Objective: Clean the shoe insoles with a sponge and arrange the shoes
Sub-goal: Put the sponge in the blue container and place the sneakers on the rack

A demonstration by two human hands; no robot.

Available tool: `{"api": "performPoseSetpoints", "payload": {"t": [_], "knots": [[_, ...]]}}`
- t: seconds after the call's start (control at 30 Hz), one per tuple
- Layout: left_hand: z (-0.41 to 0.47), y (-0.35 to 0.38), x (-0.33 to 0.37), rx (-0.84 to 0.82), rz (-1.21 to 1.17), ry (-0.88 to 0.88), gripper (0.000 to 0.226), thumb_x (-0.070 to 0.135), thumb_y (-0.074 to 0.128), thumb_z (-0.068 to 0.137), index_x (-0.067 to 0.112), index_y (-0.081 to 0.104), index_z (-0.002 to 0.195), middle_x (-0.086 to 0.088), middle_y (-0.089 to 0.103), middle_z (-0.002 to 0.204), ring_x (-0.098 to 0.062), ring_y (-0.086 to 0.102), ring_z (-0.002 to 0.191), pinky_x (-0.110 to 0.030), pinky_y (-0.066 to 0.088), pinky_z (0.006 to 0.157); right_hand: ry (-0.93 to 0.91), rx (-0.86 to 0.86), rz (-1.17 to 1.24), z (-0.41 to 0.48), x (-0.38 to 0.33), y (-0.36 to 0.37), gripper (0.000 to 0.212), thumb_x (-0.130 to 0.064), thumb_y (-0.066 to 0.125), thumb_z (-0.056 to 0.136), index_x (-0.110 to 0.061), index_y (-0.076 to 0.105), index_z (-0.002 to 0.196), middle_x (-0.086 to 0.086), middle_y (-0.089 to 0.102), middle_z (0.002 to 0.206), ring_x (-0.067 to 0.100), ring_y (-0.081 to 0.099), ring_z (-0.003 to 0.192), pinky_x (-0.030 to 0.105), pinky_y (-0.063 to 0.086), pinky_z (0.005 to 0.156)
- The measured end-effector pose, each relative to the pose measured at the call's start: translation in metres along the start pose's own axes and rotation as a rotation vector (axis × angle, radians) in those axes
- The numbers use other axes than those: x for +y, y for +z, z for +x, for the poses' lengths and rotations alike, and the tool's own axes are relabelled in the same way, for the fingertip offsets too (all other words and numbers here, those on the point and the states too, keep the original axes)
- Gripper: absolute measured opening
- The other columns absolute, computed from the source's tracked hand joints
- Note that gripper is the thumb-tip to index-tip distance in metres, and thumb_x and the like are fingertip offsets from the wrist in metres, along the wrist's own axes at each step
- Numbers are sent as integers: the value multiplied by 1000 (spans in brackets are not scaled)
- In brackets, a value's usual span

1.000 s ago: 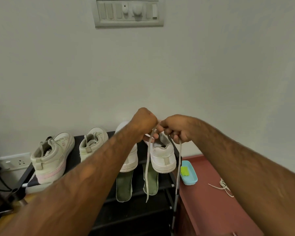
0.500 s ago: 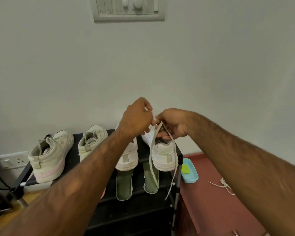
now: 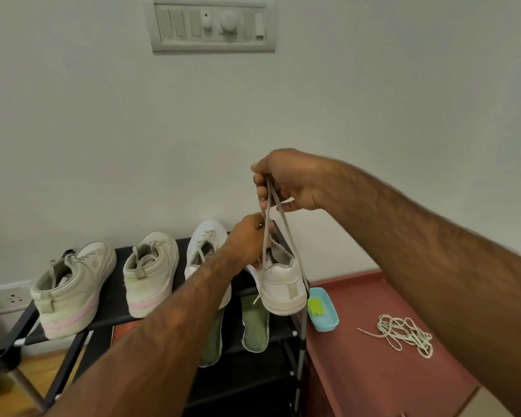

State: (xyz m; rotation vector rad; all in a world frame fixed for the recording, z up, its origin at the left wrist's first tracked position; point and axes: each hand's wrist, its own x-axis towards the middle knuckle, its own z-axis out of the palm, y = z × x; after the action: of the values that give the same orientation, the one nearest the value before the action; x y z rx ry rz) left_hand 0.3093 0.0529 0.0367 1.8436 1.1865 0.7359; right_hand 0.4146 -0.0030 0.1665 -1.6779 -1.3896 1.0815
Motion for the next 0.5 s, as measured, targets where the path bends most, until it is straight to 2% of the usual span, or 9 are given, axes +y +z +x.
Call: {"api": "performPoseSetpoints", "payload": {"t": [0.1, 0.2, 0.27, 0.33, 0.4, 0.43, 0.5], "knots": [[1, 0, -1, 51, 89, -38, 22, 9, 37, 102, 11, 59, 99, -13, 67, 92, -35, 69, 80, -55, 63, 76, -105, 48, -68, -22, -25, -11, 36, -32, 51, 104, -23, 59, 70, -4, 65, 73, 15, 60, 76, 37, 46, 86], [1, -1, -1, 62, 84, -72, 25, 1, 35, 100, 10, 58, 100, -18, 67, 95, -34, 66, 75, -58, 62, 70, -227, 105, -211, -48, -48, -24, 32, -31, 55, 104, -22, 64, 75, -5, 63, 85, 13, 52, 84, 33, 41, 84], [2, -2, -1, 50, 102, -79, 21, -1, 41, 98, 10, 59, 101, -19, 68, 99, -37, 69, 83, -59, 61, 72, -280, 124, -298, -62, -58, -30, 32, -32, 56, 104, -22, 66, 75, -5, 60, 98, 14, 48, 92, 30, 40, 82], [5, -2, -1, 19, 162, -72, 14, -2, 55, 95, 11, 58, 99, -15, 69, 100, -36, 70, 88, -52, 63, 73, -299, 140, -367, -71, -64, -33, 37, -35, 56, 105, -22, 69, 72, -4, 59, 118, 16, 49, 109, 33, 39, 90], [4, -1, 2, 32, 172, -72, 6, 8, 52, 101, 13, 55, 100, -10, 65, 94, -31, 69, 78, -38, 62, 60, -298, 152, -425, -75, -68, -35, 41, -39, 57, 104, -22, 71, 70, -2, 56, 134, 19, 48, 124, 36, 38, 97], [4, 0, 3, 43, 156, -73, 10, 12, 45, 104, 14, 55, 102, -10, 64, 91, -30, 67, 72, -35, 60, 55, -291, 154, -434, -77, -68, -36, 41, -40, 59, 104, -22, 72, 70, -2, 55, 137, 20, 48, 127, 36, 38, 97], [4, 0, 4, 45, 147, -87, 16, 15, 40, 106, 14, 56, 105, -11, 64, 89, -29, 67, 68, -35, 61, 57, -277, 161, -429, -82, -71, -39, 39, -40, 61, 103, -22, 73, 70, -3, 54, 132, 19, 48, 120, 34, 37, 93]]}}
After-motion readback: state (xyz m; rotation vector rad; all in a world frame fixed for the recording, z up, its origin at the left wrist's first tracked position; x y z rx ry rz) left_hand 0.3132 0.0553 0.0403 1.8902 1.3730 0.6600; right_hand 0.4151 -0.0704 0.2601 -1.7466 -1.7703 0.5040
